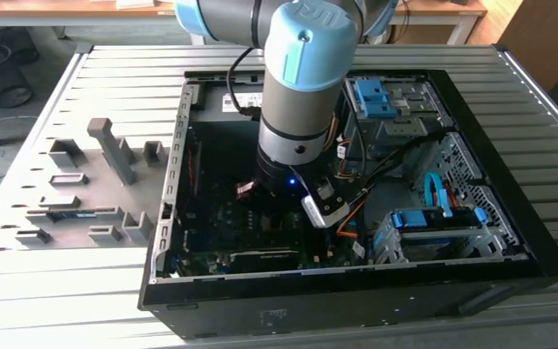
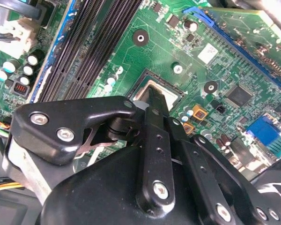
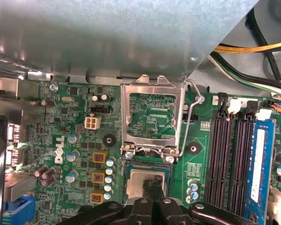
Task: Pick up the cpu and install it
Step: 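Place the cpu into insertion slot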
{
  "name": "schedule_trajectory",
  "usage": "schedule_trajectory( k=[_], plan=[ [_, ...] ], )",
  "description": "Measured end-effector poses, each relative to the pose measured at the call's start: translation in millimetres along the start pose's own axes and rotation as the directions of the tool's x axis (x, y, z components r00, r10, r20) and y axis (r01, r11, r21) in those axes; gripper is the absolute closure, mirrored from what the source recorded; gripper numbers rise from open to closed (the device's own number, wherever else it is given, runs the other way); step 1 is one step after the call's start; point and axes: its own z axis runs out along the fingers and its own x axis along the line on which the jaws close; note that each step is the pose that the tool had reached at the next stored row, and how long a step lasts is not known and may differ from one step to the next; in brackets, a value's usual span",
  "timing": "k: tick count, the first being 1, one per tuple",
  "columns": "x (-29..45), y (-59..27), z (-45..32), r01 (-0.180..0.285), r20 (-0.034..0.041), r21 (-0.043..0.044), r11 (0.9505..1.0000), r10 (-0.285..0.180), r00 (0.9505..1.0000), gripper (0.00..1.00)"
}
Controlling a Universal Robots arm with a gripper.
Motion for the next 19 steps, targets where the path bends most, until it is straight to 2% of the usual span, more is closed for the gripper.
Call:
schedule_trajectory(
  k=[2,4,6,12,14,17,19],
  plan=[
    [0.0,-0.1,-0.8,0.001,0.0005,-0.0048,1.0,-0.001,1.0,0.9],
    [0.0,0.3,-3.6,0.001,0.0023,-0.0149,0.9999,-0.001,1.0,0.9],
    [0.7,-0.1,-10.5,0.002,0.0013,-0.0177,0.9998,-0.002,1.0,0.9],
    [-1.5,-0.6,-22.7,0.003,0.001,-0.0374,0.9993,-0.003,1.0,0.9],
    [-6.2,-0.8,-23.9,0.004,-0.0053,-0.0425,0.9991,-0.004,1.0,0.9],
    [-14.6,-1.5,-24.9,0.004,-0.0214,-0.0464,0.9989,-0.004,0.9998,0.9],
    [-15.5,-1.6,-28.1,0.004,-0.0238,-0.0492,0.9988,-0.005,0.9997,0.9]
  ],
)
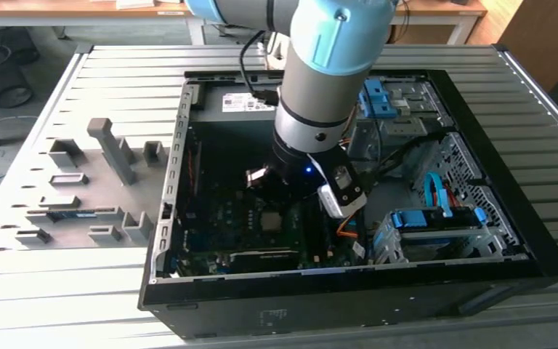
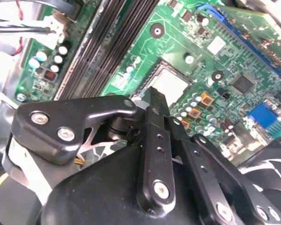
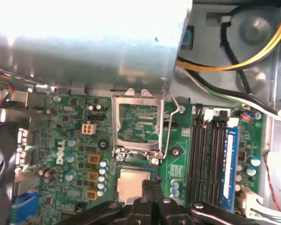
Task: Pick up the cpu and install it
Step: 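Place the cpu into insertion slot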
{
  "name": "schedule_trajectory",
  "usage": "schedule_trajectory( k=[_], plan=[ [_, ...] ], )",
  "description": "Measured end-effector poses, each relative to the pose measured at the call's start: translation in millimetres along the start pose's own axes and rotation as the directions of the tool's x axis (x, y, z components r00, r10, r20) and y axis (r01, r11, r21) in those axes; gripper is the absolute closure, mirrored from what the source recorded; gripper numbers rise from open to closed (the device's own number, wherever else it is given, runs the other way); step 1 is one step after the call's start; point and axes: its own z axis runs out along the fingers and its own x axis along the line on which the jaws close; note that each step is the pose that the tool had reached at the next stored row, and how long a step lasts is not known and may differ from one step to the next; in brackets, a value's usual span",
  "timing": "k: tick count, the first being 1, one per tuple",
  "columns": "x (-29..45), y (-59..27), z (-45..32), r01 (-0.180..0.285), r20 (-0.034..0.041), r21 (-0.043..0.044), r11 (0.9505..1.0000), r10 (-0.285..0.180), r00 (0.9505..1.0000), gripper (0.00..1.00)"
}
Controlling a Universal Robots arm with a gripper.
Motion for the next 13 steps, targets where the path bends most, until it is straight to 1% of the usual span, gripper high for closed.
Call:
schedule_trajectory(
  k=[2,4,13],
  plan=[
    [0.8,0.3,-7.1,0.0,0.0004,-0.0035,1.0,0.0,1.0,0.9],
    [1.8,0.6,-16.5,0.0,0.0004,-0.0045,1.0,0.0,1.0,0.9],
    [6.4,2.1,-56.4,0.001,0.0004,-0.0053,1.0,-0.001,1.0,0.9]
  ],
)
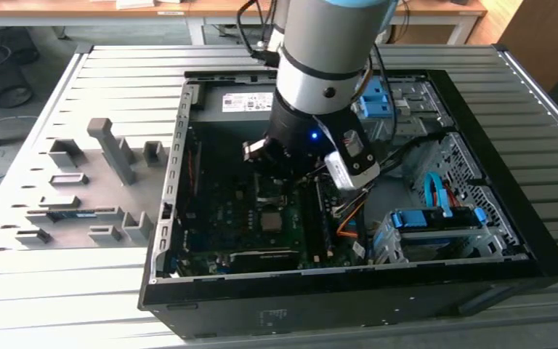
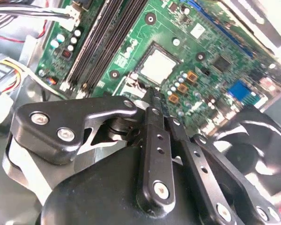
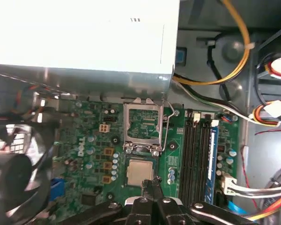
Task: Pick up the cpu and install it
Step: 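Place the cpu into insertion slot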
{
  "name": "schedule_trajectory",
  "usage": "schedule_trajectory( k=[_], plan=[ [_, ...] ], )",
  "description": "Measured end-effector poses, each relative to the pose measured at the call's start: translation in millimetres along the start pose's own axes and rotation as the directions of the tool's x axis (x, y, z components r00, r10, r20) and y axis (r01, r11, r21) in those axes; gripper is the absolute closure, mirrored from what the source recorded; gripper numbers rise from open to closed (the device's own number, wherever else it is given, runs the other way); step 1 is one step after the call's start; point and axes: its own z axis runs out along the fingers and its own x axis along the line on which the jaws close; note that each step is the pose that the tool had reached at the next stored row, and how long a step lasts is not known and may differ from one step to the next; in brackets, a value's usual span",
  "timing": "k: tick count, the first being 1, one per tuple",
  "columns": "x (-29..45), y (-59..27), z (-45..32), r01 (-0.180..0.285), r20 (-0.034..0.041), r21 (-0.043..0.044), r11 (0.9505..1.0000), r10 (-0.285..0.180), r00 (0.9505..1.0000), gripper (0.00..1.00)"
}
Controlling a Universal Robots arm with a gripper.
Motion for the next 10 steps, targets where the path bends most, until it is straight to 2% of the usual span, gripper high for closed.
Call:
schedule_trajectory(
  k=[2,4,9,10],
  plan=[
    [0.9,0.3,-8.0,0.0,-0.0001,0.0002,1.0,0.0,1.0,0.9],
    [1.4,0.5,-12.4,0.0,-0.0001,0.0003,1.0,0.0,1.0,0.9],
    [1.4,0.5,-12.4,0.0,0.0003,0.0003,1.0,0.0,1.0,0.9],
    [1.4,0.4,-12.3,0.0,0.0076,0.0009,1.0,0.0,1.0,0.9]
  ],
)
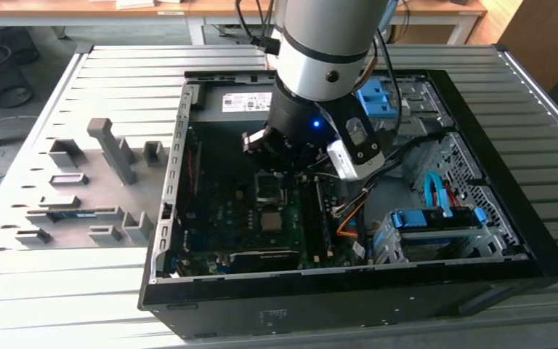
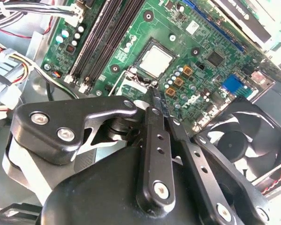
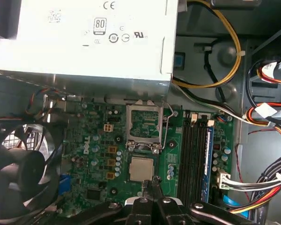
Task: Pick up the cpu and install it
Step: 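Place the cpu into insertion slot, then close the cpu cover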
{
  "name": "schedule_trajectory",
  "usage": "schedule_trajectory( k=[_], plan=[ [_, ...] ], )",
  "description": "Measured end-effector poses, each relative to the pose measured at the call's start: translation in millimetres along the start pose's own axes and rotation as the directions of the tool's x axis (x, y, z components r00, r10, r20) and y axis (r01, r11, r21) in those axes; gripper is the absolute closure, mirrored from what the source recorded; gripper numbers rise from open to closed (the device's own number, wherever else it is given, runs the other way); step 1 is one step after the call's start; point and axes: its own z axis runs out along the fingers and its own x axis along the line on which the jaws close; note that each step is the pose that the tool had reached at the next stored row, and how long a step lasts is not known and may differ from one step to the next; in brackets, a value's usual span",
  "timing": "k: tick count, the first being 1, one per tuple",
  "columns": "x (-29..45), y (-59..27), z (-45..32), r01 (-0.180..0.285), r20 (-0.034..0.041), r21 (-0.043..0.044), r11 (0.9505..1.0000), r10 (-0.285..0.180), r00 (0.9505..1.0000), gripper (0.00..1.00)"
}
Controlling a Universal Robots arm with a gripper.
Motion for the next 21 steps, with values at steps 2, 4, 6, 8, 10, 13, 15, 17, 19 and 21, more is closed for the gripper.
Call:
schedule_trajectory(
  k=[2,4,6,8,10,13,15,17,19,21],
  plan=[
    [-0.1,0.0,0.7,0.001,0.0221,0.0016,1.0,-0.001,0.9998,0.9],
    [-0.1,0.0,1.3,0.001,0.0426,0.0038,1.0,-0.001,0.9991,0.9],
    [-0.2,0.0,1.9,0.002,0.0645,0.0064,1.0,-0.002,0.9979,0.9],
    [-0.3,0.0,1.9,0.002,0.0674,0.0066,1.0,-0.002,0.9977,0.9],
    [-0.3,0.0,1.8,0.002,0.0675,0.0068,1.0,-0.002,0.9977,0.9],
    [-0.3,0.0,1.8,0.002,0.0675,0.0068,1.0,-0.002,0.9977,0.9],
    [-0.3,0.0,1.8,0.002,0.0675,0.0068,1.0,-0.002,0.9977,0.9],
    [-0.4,0.0,1.8,0.002,0.0675,0.0068,1.0,-0.002,0.9977,0.9],
    [-0.4,0.0,1.8,0.002,0.0675,0.0068,1.0,-0.002,0.9977,0.9],
    [-0.8,0.7,1.9,0.002,0.0672,0.007,1.0,-0.002,0.9977,0.9]
  ],
)
